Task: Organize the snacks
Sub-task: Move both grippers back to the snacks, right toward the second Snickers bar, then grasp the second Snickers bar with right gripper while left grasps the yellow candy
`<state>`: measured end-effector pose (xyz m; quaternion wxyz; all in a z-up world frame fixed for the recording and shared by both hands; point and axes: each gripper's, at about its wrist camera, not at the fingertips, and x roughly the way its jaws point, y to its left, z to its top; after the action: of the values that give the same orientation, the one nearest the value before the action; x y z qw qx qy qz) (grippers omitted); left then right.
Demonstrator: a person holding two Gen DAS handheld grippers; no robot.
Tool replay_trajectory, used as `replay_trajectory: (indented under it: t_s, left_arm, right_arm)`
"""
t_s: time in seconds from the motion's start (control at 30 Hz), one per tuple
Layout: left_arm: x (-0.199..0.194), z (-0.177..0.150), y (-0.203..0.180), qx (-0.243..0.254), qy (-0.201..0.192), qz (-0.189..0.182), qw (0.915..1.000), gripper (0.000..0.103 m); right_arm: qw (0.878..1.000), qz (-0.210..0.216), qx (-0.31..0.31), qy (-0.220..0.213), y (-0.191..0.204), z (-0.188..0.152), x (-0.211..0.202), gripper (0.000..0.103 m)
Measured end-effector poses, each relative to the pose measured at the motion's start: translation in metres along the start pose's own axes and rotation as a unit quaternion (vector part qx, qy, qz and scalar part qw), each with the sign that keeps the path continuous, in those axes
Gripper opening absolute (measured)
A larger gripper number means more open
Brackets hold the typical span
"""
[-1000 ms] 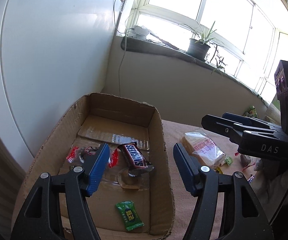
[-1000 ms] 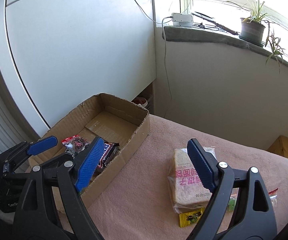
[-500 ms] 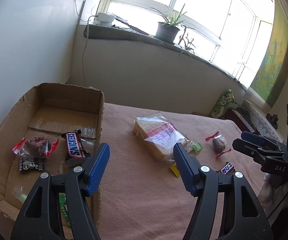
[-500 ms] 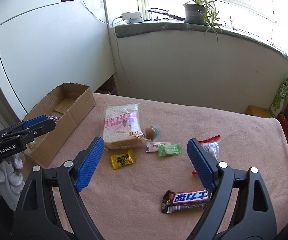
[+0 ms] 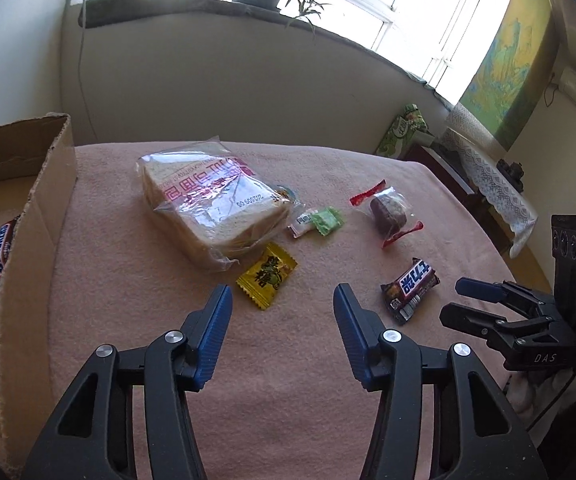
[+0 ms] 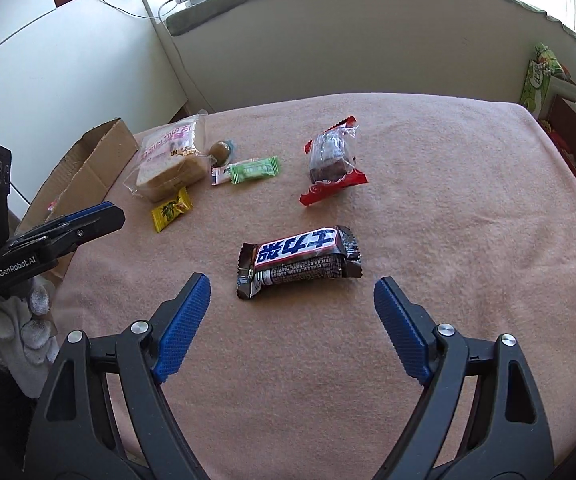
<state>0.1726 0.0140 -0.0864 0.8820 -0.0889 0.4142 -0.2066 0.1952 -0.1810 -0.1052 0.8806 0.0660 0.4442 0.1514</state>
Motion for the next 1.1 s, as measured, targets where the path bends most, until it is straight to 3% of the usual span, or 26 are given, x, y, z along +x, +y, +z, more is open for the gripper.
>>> replay_trajectory:
  t_s: [0.1,0.23,0.4,0.63,0.9,1.0,1.1]
  left_arm:
    - [0.011,0.001,-0.002,0.005,0.024,-0.008,0.9997,0.043]
    - [0.023,0.002,-0.004,0.026,0.034,0.025,0.9988,0.043]
    - [0.029,0.009,-0.001,0.033,0.039,0.033,0.9981,0.043]
    - [0.042,0.016,-0.006,0.063,0.055,0.040,0.9957,0.043]
    - [0.047,0.009,-0.022,0.110,0.070,0.030,0.9910,0.043]
    - [0.046,0.006,-0.029,0.122,0.073,0.020,0.9896,0.043]
    - [0.047,0.005,-0.033,0.137,0.069,0.036,0.9876,0.045]
  right_arm:
    - [1.000,0.009,0.002,0.014,0.001,-0.004,0.006,0.076]
    - [0.999,0.024,0.013,0.028,-0.001,-0.002,0.014,0.075]
    - [0.999,0.027,0.023,0.032,-0.004,0.006,0.025,0.075]
    - [0.999,0.008,0.018,0.031,-0.006,0.024,0.041,0.075]
    - [0.998,-0.046,-0.042,0.023,0.018,0.030,0.058,0.075]
    - [0.997,-0.056,-0.057,0.021,0.022,0.028,0.058,0.068]
    - [0.996,-0.051,-0.063,0.022,0.018,0.027,0.056,0.065]
